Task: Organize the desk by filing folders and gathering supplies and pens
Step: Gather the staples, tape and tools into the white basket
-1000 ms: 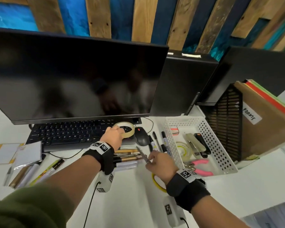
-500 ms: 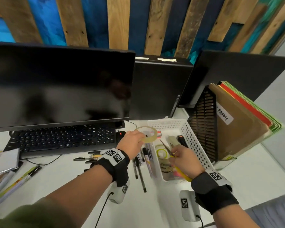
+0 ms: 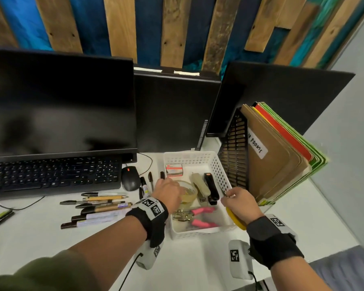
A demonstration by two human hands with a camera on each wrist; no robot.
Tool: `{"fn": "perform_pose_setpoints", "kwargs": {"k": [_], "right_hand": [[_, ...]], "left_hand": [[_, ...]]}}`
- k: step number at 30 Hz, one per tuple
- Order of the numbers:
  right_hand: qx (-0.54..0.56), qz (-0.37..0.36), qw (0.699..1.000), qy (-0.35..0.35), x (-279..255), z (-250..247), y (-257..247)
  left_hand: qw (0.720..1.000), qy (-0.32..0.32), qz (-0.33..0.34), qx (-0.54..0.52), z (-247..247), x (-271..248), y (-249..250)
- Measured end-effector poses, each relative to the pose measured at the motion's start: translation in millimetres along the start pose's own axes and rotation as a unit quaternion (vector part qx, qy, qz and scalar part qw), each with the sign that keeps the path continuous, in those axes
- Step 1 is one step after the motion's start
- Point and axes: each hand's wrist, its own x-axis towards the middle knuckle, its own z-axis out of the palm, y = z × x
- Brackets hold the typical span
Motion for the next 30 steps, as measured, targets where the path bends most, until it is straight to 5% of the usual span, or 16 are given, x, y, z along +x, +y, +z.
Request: {"fn": "perform_pose_setpoints", "kwargs": {"k": [5, 11, 19, 30], "right_hand": [[-0.012, -0.013, 1.000, -0.012, 22, 3, -2], [-0.048, -0.020, 0.997, -0.050, 54, 16, -17], [-0.233, -0.032, 0.964, -0.121, 65, 30, -28], [-0.382, -0.024, 0.920, -0.085, 56, 19, -26]], "left_hand": [[0.999, -0.038, -0.026, 0.030, 8, 3, 4], [0.999, -0.003, -0.039, -0.004, 14, -2, 1], [0.999, 0.021, -0.048, -0.013, 25, -9, -6], [0.998, 0.012, -0.050, -0.047, 38, -6, -10]]}}
